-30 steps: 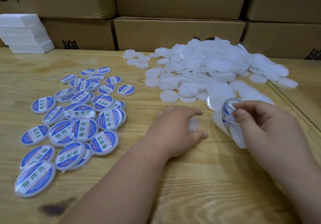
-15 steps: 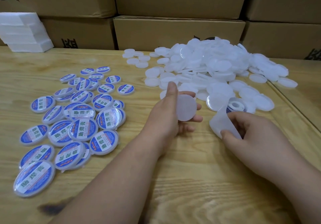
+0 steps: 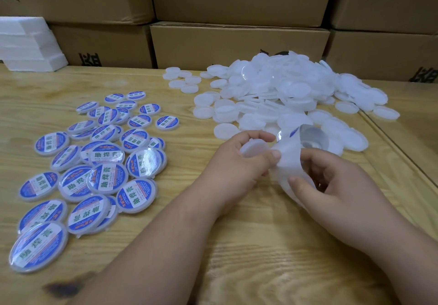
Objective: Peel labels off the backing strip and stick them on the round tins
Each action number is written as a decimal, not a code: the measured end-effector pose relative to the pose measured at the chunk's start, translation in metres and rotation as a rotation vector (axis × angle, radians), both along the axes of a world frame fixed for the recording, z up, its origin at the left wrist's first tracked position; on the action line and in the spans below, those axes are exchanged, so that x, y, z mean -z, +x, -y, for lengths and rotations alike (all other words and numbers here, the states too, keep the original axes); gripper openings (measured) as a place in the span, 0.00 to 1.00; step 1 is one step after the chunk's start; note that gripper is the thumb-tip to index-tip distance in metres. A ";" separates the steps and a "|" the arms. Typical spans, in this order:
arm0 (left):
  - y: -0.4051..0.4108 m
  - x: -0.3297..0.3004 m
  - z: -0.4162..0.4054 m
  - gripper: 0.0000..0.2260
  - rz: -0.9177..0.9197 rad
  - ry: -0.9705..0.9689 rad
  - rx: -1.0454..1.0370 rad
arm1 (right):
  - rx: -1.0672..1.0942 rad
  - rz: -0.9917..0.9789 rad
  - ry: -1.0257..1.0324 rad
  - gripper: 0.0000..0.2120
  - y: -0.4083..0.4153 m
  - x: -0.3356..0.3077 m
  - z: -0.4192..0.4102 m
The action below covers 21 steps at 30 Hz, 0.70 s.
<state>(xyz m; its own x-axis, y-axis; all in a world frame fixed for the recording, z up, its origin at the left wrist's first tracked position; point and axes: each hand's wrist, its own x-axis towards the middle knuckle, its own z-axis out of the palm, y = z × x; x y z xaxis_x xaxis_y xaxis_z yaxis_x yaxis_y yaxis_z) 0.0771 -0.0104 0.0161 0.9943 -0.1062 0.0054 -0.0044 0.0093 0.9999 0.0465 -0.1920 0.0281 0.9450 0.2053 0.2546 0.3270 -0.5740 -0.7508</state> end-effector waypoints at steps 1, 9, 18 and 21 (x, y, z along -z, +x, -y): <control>-0.001 0.000 0.000 0.11 0.010 -0.009 0.012 | 0.030 -0.001 0.018 0.07 0.000 -0.001 -0.001; -0.007 -0.004 0.000 0.12 0.075 0.159 0.191 | 0.197 -0.010 0.238 0.04 0.001 -0.002 0.000; -0.007 0.000 0.002 0.07 0.130 0.296 0.064 | 0.247 0.032 0.264 0.04 0.009 0.006 0.006; -0.004 0.001 0.004 0.08 0.170 0.223 -0.059 | 0.209 0.028 0.219 0.04 0.009 0.008 0.004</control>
<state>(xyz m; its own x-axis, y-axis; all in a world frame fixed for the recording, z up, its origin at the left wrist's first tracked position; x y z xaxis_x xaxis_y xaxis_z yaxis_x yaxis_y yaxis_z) 0.0727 -0.0141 0.0154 0.9856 -0.0653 0.1557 -0.1663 -0.2163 0.9621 0.0557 -0.1961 0.0198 0.9530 -0.0554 0.2978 0.2412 -0.4559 -0.8567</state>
